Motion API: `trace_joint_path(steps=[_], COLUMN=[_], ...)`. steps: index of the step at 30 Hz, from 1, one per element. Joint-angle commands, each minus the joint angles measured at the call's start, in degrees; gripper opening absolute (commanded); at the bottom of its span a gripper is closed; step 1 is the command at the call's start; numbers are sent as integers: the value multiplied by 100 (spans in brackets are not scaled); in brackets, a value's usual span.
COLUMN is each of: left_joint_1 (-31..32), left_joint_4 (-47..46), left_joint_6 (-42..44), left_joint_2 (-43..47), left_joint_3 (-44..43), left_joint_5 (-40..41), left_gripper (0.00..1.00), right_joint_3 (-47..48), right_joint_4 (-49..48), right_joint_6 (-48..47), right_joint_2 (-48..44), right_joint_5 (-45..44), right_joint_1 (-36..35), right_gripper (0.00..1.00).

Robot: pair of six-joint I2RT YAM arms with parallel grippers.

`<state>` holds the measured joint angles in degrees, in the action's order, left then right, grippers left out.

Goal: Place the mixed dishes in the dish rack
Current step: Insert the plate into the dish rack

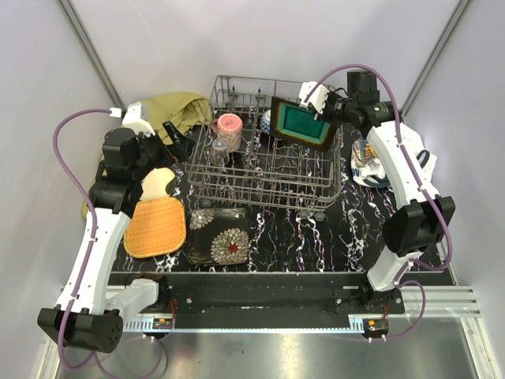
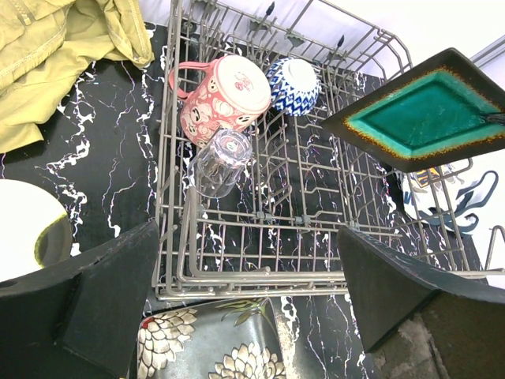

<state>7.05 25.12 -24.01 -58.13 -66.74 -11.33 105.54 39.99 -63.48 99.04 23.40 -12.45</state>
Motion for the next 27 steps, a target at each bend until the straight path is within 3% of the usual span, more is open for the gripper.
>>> trace_joint_path(steps=[1, 10, 25, 27], left_joint_1=[-37, -63, -72, -72], left_joint_4=[-324, -210, -227, -227], left_joint_6=[63, 177, 142, 133], left_joint_2=[47, 126, 223, 214], left_joint_3=[12, 3, 126, 126], left_joint_5=[-97, -88, -159, -167], left_gripper=[99, 99, 99, 99], right_joint_3=[310, 292, -639, -753], right_joint_4=[-800, -351, -474, -492], right_joint_6=[-418, -533, -297, -165], right_joint_2=[-228, 10, -219, -263], right_joint_5=[-142, -643, -1083, -1109], right_joint_1=[-223, -635, -908, -926], right_gripper=[0, 0, 0, 8])
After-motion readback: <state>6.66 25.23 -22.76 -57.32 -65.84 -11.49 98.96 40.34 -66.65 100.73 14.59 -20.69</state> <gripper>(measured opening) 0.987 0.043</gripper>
